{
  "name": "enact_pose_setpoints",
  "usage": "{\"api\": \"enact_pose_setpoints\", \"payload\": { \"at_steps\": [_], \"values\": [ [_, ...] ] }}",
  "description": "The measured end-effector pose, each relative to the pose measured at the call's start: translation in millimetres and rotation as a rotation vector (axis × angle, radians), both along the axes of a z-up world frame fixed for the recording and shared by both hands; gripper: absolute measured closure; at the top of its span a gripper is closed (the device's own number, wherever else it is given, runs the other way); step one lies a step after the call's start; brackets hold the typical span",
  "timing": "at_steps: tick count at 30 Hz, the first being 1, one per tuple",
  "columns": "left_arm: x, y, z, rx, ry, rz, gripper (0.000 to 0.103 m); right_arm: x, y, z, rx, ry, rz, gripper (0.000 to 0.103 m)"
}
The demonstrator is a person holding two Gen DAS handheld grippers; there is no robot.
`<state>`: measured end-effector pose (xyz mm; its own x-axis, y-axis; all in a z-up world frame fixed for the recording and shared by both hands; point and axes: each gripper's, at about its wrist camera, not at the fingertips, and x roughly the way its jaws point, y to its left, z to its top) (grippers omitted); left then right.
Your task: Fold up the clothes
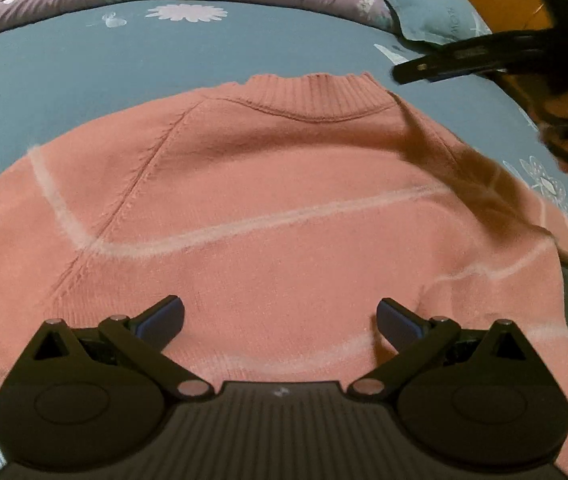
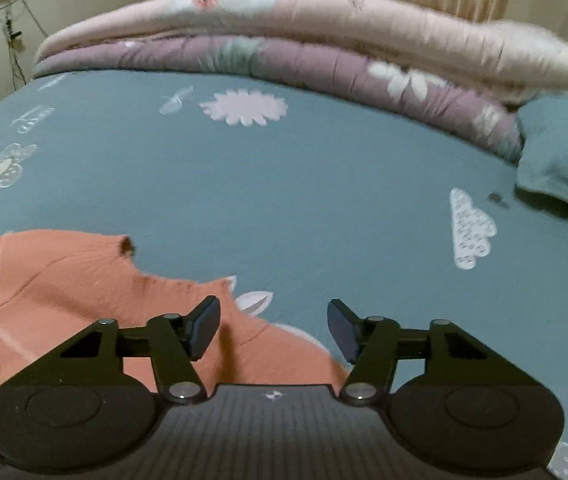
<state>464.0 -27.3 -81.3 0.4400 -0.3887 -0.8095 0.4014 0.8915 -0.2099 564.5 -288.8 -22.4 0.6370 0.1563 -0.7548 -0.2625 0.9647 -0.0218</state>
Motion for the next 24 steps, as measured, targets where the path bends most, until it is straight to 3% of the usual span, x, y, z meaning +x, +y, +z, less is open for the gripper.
{"api": "enact_pose_setpoints", "payload": {
  "at_steps": [5, 8, 12, 15, 24],
  "values": [
    [10.0, 1.9, 14.7, 0.000, -0.055, 0.016, 0.001, 22.3, 4.7, -19.4, -0.026, 0.009, 0.010, 0.038],
    [21.1, -0.2, 1.6, 0.013, -0.008, 0.035, 0.001, 20.9, 13.3, -27.0, -0.020, 0.023, 0.036, 0.038],
    [12.5, -10.5, -9.1, 0.084, -0.050, -0.003, 0.001, -8.1, 31.8, -40.7, -0.050, 0.045, 0.129, 0.038],
    [11.1, -10.3, -10.6, 0.087, -0.057, -0.008, 0.001, -30.9, 35.5, -48.7, -0.048, 0.012, 0.125, 0.038],
    [11.0, -12.2, -13.3, 0.093, -0.074, -0.016, 0.001, -12.1, 18.9, -33.7, -0.015, 0.010, 0.267, 0.036]
  ]
}}
